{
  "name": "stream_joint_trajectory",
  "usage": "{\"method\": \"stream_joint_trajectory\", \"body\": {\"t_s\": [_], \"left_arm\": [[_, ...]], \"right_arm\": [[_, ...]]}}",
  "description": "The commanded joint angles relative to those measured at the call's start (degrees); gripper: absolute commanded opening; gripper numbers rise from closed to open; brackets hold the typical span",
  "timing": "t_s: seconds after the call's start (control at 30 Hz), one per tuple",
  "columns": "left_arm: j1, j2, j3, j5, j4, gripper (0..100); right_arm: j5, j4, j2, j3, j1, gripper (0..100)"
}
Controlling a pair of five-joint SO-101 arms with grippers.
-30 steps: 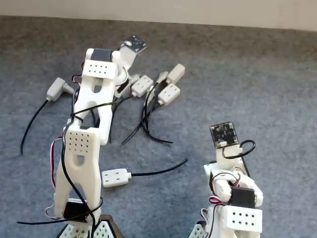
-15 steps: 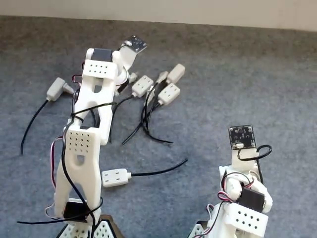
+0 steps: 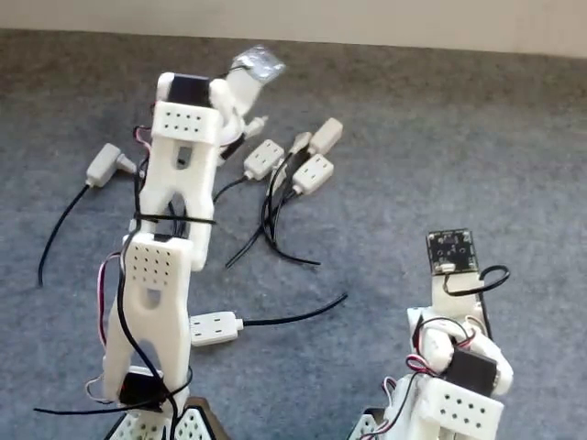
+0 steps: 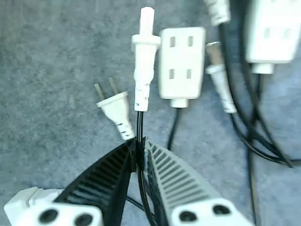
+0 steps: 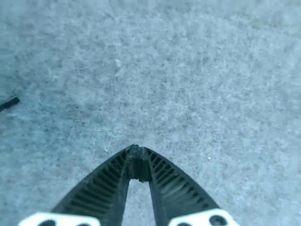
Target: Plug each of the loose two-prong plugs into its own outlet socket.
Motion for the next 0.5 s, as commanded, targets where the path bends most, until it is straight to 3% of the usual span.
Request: {"method": "stream_joint_trajectory", "body": {"t_s": [0.0,0.1,0.33,0.47], "left_arm": [[4.9,-8.1,4.6,0.0,1.6,0],[10.9,-15.8,15.6,-0.1,1.6,0],[28.1,-36.4,38.4,-0.3,1.6,0],[34.0,-42.8,50.1,-0.4,-2.4,0]], "right_arm": [[0.7,7.3,-0.3,-13.3,0.7,0.5],[0.9,8.4,-0.1,-18.1,3.5,0.5],[4.0,4.6,-0.3,-16.7,19.4,0.5],[3.6,-2.9,-0.6,-10.4,30.9,0.5]]}}
